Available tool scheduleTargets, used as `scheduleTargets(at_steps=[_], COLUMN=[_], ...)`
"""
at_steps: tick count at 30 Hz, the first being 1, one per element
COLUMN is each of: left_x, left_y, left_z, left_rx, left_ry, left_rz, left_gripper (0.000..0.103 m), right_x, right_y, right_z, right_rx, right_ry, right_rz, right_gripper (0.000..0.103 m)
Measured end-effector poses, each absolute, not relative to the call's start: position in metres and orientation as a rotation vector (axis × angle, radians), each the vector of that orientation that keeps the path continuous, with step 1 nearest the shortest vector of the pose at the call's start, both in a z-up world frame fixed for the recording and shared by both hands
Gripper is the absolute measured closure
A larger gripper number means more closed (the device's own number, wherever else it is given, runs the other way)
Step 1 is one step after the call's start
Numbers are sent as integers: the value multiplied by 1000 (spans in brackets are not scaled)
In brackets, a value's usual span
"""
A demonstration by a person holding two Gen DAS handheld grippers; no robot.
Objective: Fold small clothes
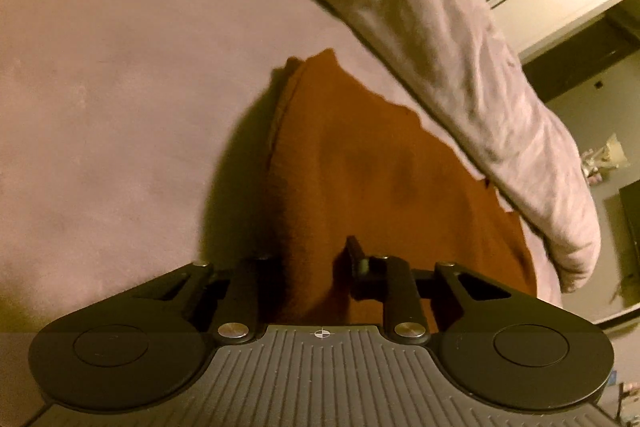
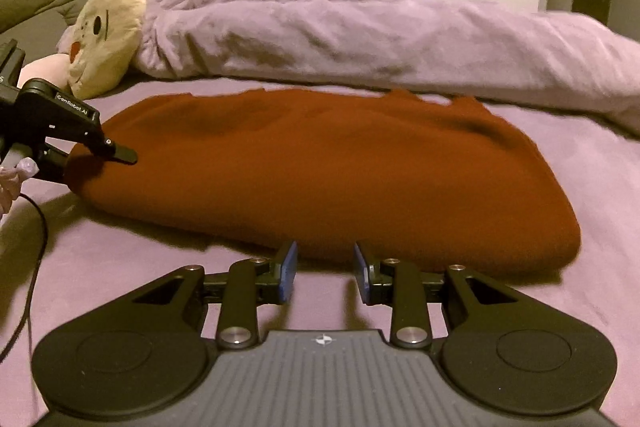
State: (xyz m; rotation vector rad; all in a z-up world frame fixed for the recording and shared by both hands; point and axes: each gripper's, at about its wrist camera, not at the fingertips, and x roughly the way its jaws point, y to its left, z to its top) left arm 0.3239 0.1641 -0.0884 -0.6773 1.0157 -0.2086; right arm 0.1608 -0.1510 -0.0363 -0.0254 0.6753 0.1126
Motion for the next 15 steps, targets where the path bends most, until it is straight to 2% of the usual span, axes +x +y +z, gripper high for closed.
scheduleTargets(at_steps=[9,15], left_x=[325,333], left_y=[165,130], left_z=[-60,-18], left_rx=[-716,-613], left_ry=[975,929], left_rz=[-256,-289], left_gripper=[82,83], right_x=[189,176], right_y=[-123,-144], right_z=[-39,-36], right_rx=[-33,22], right_ry=[643,646], right_rz=[132,112], right_gripper=[75,75])
